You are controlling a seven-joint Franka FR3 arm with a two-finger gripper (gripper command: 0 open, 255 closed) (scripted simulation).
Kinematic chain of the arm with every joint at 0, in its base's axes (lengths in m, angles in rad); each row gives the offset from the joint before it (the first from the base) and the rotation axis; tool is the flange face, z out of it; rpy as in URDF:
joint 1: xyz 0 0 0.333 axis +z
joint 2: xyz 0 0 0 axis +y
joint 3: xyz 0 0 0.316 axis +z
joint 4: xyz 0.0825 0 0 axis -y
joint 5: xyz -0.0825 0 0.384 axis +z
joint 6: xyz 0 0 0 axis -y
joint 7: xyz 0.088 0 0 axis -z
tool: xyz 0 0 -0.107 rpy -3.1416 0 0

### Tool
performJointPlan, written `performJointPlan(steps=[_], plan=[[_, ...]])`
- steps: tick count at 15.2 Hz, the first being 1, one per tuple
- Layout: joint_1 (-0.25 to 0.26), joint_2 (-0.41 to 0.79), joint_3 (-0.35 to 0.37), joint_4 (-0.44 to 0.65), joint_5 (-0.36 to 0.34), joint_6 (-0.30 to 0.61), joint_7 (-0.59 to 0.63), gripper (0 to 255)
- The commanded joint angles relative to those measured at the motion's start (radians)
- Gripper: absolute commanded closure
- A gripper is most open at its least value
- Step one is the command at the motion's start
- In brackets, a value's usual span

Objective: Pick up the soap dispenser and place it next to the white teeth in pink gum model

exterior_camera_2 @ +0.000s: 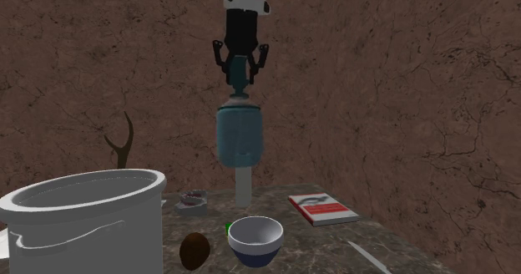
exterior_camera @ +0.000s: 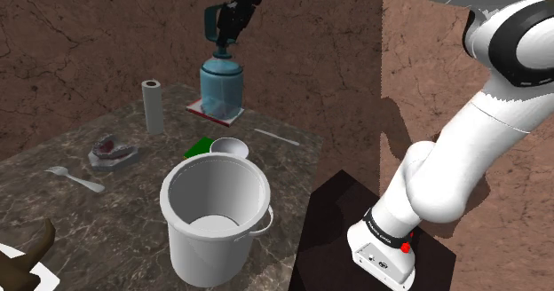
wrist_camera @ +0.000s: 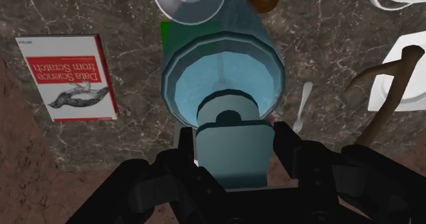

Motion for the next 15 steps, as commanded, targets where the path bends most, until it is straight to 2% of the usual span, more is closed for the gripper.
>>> performJointPlan(steps=[1, 9, 12, 15], plan=[[0.006, 0.077, 0.008, 0.058, -0.009, 0.021, 0.016, 255], [0.035, 0.39, 0.022, 0.357, -0.046, 0.035, 0.06, 255], [0.051, 0.529, 0.022, 0.521, -0.059, 0.01, 0.073, 255], [0.069, 0.697, 0.019, 0.746, -0.072, -0.047, 0.082, 255]])
